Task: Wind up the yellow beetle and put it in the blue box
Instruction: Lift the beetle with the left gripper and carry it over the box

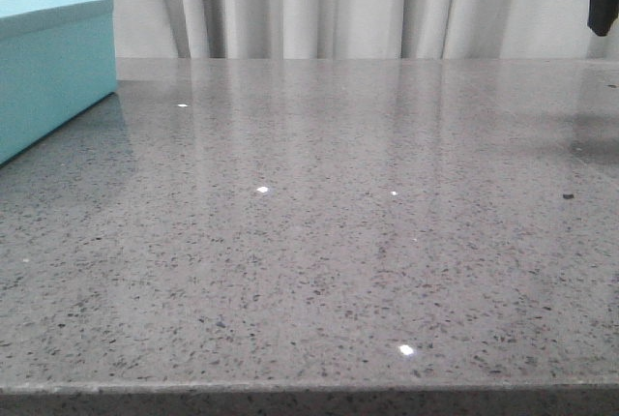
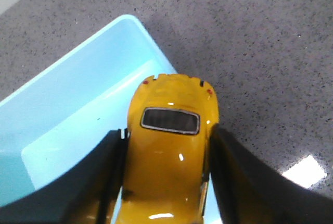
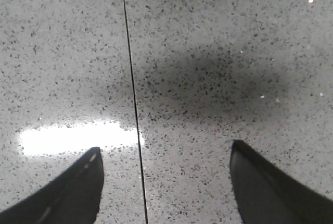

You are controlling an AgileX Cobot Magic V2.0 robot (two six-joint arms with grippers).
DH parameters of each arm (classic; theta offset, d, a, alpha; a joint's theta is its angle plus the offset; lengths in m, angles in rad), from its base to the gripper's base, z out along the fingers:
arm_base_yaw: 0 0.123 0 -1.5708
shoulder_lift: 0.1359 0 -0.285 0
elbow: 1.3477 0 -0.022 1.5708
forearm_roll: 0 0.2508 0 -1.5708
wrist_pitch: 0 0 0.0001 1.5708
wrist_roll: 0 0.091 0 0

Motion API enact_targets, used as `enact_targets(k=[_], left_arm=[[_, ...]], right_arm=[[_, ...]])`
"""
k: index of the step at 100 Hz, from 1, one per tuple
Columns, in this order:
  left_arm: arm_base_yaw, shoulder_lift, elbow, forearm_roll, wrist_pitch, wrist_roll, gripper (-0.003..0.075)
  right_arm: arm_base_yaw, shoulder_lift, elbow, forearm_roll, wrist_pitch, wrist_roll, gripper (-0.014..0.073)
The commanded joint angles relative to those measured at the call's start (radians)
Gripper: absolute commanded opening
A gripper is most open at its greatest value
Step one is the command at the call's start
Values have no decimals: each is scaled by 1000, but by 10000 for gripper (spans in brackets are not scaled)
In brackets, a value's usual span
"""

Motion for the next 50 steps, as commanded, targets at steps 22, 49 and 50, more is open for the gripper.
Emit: enact_targets(k=[22, 49, 50], left_arm=[[71, -55, -32, -11, -32, -45, 191], [72, -51, -32, 4, -32, -47, 191], [72, -51, -32, 7, -32, -47, 191]], right_arm=[[0, -43, -25, -14, -6, -9, 508], [0, -43, -25, -14, -6, -9, 508], [0, -43, -25, -14, -6, -9, 508]])
